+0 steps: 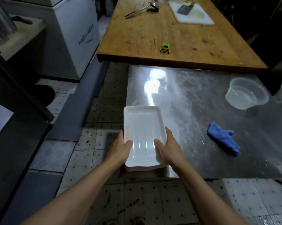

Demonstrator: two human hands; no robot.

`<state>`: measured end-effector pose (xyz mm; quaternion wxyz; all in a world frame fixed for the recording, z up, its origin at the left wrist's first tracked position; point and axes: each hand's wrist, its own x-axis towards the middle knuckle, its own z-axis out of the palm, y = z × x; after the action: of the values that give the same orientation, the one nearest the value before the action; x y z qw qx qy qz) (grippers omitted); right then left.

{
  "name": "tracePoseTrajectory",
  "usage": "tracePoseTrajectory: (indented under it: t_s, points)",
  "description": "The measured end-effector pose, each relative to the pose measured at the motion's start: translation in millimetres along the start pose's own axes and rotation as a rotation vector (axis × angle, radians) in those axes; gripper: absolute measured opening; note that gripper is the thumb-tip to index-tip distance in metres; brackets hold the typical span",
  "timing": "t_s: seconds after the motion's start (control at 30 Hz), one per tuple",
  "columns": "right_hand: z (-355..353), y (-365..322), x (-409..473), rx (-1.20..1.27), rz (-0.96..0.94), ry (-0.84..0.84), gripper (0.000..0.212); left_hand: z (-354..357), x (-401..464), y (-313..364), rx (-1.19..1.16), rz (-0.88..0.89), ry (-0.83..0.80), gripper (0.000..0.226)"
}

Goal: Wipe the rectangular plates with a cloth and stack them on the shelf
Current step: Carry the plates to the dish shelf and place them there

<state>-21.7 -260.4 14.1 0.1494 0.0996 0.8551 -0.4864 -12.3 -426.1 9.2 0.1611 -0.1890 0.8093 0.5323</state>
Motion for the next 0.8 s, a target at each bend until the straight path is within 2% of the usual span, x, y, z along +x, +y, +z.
tracePoseTrajectory:
  t_s: [0.13, 0.3, 0.4, 0.6, 0.8]
  points:
    - [17.9, -0.2, -12.0, 0.111, 0.028, -0.016, 0.059, -15.8, -2.1, -7.5, -0.137, 0.031, -0.038, 0.045]
    - [5.3, 9.3, -13.6, 0.379, 0.047, -0.182, 0.049, -17.1, -9.0, -27.4, -0.438, -0.043, -0.141, 0.041]
    - [7.9, 15.3, -11.8, 0.484, 0.048, -0.251, 0.053, -9.3, -10.8, -34.4, -0.584, -0.064, -0.177, 0.052]
    - [16.8, 25.6, -6.9, 0.506, -0.006, -0.223, 0.066, 0.4, -9.9, -37.7, -0.695, -0.053, -0.136, 0.04]
    - [17.3, 23.2, -6.3, 0.514, -0.05, -0.227, 0.066, 2.4, -7.7, -41.8, -0.716, -0.035, -0.105, 0.036]
